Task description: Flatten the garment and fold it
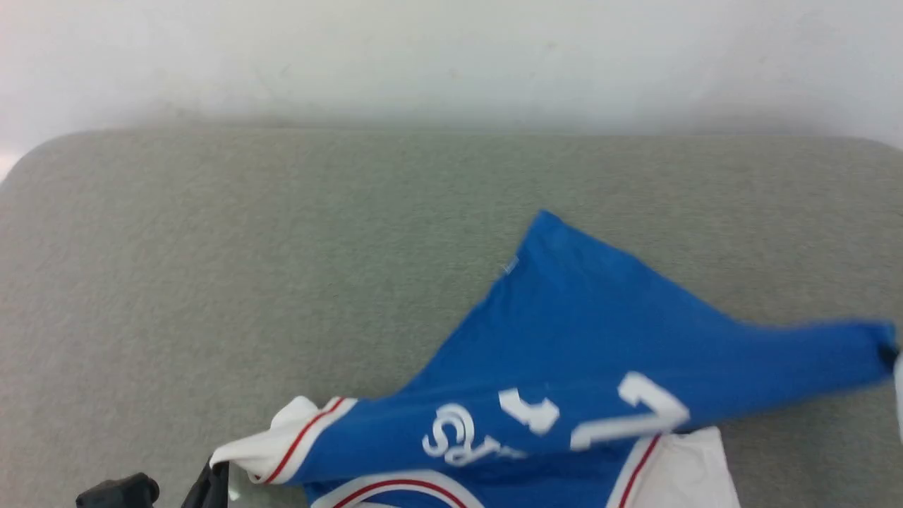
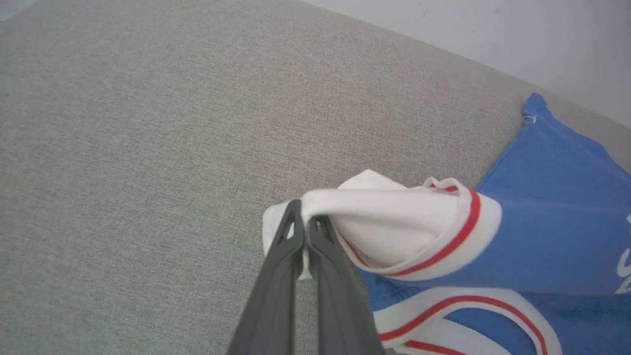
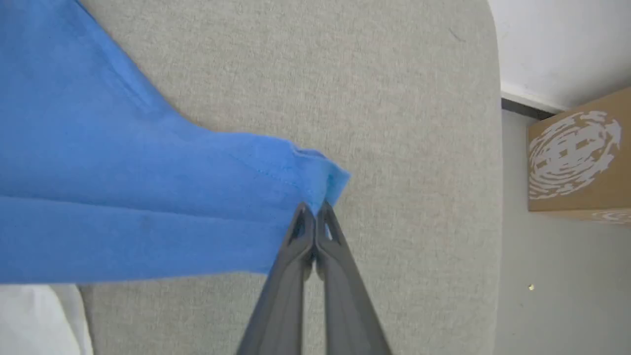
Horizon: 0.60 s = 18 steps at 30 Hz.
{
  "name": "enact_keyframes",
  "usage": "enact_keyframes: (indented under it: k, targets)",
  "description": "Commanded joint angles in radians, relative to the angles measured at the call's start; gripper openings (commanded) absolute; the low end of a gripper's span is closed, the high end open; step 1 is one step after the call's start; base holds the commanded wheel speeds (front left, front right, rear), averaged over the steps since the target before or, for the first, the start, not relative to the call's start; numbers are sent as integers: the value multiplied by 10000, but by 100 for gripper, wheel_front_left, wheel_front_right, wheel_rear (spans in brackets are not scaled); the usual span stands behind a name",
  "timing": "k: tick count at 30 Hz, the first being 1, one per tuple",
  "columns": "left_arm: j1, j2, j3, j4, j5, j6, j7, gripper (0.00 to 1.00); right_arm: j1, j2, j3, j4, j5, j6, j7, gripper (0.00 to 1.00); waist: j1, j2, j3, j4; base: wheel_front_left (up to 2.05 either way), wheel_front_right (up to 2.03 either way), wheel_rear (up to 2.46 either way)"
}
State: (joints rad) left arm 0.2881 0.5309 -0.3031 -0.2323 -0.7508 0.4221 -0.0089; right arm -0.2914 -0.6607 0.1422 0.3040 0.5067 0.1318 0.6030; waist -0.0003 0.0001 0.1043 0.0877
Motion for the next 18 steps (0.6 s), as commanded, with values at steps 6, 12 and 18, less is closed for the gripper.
enact_keyframes:
  k: [6,12,18]
  targets:
    - [282,118,117,-45,-123,178,98,0,4767,1848,-3420,-2987,-295,-11,1277,0,3,-1,-532,-972,0,0,0]
    - [269,136,98,17,-167,208,192,0,7276,4582,-4939,-4785,-775,-11,3105,26,3,-1,-412,-949,0,0,0]
    - [228,100,71,13,-199,206,197,0,7087,5488,-5067,-5781,-739,-11,2217,100,3,-1,-303,-930,0,0,0]
